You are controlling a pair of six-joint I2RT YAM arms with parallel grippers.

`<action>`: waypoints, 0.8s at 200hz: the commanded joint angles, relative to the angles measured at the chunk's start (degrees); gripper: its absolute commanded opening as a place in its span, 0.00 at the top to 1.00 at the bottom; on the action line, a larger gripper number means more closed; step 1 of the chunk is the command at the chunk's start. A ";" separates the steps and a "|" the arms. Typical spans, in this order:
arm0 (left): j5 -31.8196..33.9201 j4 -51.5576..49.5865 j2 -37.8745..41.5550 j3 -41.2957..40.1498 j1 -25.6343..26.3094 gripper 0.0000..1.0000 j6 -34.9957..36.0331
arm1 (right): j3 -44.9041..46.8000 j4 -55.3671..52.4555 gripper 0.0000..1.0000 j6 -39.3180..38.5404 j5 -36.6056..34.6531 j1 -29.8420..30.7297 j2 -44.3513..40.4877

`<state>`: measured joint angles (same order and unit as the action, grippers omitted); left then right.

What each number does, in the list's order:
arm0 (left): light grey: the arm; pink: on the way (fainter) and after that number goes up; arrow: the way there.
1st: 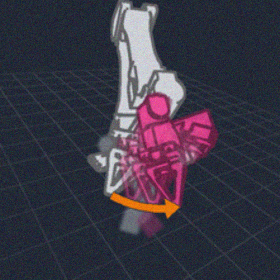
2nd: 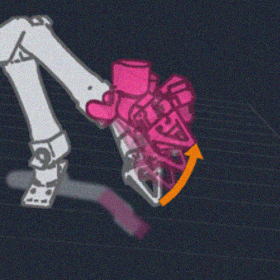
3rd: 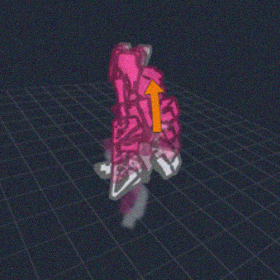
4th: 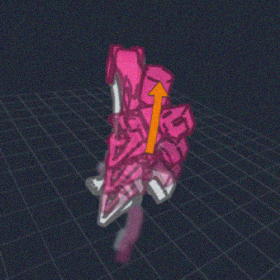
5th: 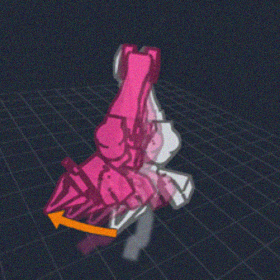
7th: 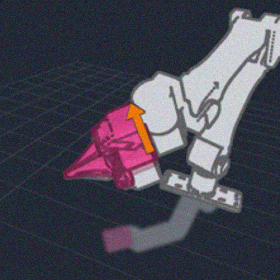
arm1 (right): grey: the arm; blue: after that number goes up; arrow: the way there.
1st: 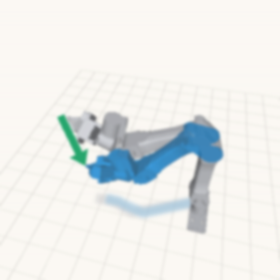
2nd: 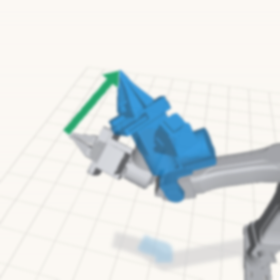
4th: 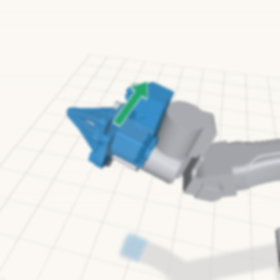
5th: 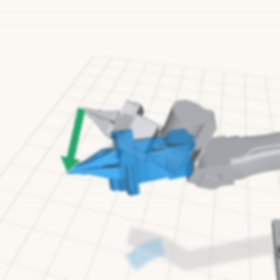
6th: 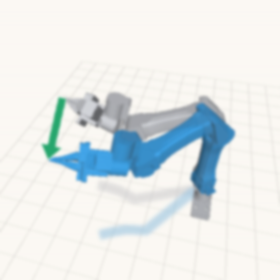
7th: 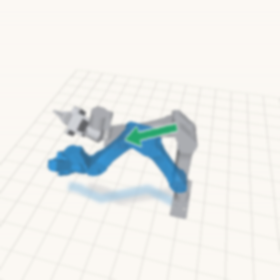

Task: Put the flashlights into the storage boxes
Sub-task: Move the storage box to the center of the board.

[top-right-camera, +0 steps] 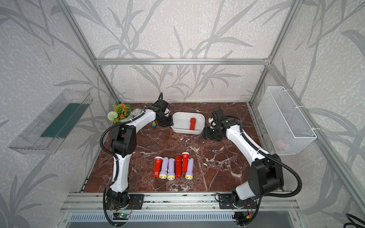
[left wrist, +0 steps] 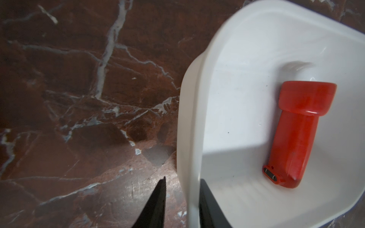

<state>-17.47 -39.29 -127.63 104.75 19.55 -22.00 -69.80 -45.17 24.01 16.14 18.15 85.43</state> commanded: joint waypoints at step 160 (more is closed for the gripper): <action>1.43 -2.82 14.25 -17.85 0.79 0.94 1.28 | 6.15 1.84 0.35 1.67 1.23 -0.02 -6.00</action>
<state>-16.10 -40.69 -117.23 89.32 19.73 -20.40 -64.95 -43.86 25.39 15.66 18.15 81.69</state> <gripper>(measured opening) 0.091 0.654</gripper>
